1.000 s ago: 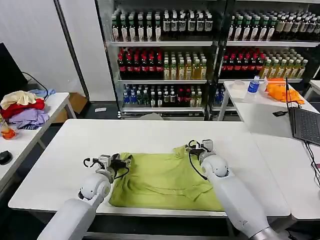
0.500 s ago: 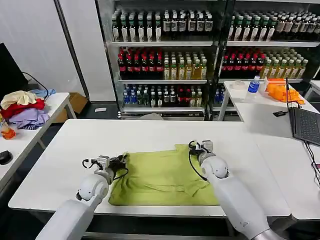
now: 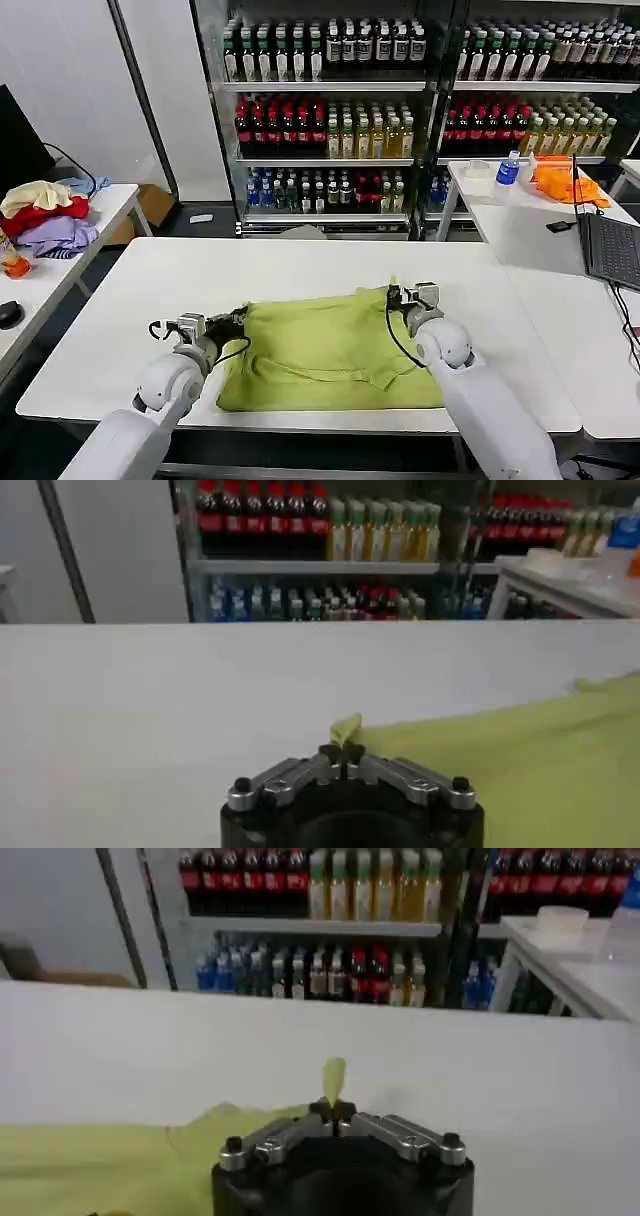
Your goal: Fold and organize the clothes.
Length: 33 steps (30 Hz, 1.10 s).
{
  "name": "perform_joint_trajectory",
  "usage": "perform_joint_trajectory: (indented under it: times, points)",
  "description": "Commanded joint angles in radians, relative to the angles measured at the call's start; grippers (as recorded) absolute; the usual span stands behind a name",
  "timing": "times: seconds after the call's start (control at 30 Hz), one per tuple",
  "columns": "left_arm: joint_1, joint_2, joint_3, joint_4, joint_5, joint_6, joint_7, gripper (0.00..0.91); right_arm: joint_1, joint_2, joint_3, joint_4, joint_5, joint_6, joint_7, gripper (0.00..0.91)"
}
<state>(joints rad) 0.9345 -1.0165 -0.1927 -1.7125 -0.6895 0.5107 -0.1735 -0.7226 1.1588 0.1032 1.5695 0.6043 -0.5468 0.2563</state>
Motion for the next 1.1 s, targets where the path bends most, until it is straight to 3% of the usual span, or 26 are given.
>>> perform_joint_trajectory:
  times: [0.03,0.6,0.93,1.03,1.1]
  points:
    - [0.129,0.041,-0.047,-0.172,-0.011,-0.001,0.008,0.020,-0.121,-0.064,0.068,0.226,-0.007,0.002,-0.004,0.000]
    - [0.310,0.073,-0.094,-0.294,0.059,0.015,0.028,0.020,-0.470,-0.163,0.241,0.492,-0.020,-0.031,-0.015,0.000]
    - [0.331,0.059,-0.090,-0.228,0.113,0.007,0.043,0.020,-0.517,-0.144,0.247,0.476,-0.065,-0.031,-0.026,0.000]
    - [0.323,0.047,-0.082,-0.213,0.126,-0.005,0.048,0.081,-0.515,-0.134,0.230,0.450,-0.095,-0.031,-0.032,0.000]
    - [0.315,0.037,-0.077,-0.204,0.138,-0.013,0.049,0.333,-0.511,-0.129,0.220,0.435,-0.109,-0.031,-0.035,0.010]
